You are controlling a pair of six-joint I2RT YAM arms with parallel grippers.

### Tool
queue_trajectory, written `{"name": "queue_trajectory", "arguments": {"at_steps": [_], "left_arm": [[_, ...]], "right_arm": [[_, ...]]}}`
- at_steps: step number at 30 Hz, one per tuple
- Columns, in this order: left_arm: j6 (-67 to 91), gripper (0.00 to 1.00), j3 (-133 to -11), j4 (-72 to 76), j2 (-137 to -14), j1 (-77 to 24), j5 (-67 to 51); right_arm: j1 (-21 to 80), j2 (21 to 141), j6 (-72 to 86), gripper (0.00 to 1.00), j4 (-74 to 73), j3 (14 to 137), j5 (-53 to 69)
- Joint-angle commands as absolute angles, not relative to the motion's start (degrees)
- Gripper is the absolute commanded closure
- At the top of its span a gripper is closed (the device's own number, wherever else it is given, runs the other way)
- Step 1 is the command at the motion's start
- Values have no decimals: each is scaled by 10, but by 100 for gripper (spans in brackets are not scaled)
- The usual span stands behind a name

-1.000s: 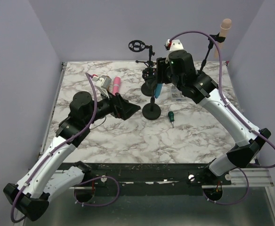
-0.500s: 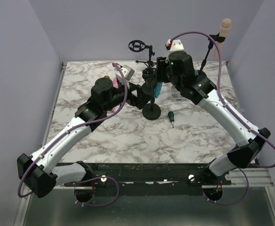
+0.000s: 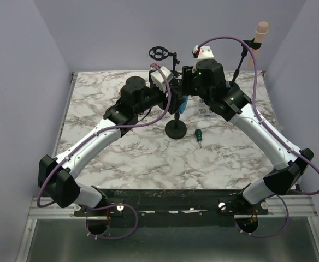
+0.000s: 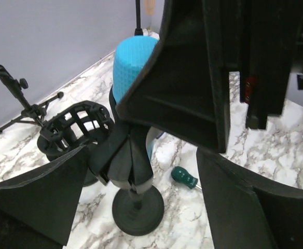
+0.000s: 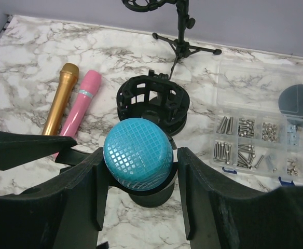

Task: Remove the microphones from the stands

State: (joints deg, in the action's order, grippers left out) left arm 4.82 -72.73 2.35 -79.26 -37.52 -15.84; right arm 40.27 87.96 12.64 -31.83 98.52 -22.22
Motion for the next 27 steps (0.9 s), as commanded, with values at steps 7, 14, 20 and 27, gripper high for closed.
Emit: {"name": "queue_trajectory", "arguments": {"at_steps": [7, 14, 20, 27], "left_arm": [[19, 47, -800, -28, -856, -379, -195], [21, 53, -798, -45, -867, -379, -175], [32, 24, -761, -9, -848, -379, -157], [33, 47, -786, -23, -868, -379, -166]], "right_arm": [[406, 873, 151, 99, -301, 1011, -186], [406, 876, 150, 99, -307, 1023, -186], [406, 879, 150, 99, -311, 1028, -186], [406, 883, 151, 99, -317, 1034, -187]]}}
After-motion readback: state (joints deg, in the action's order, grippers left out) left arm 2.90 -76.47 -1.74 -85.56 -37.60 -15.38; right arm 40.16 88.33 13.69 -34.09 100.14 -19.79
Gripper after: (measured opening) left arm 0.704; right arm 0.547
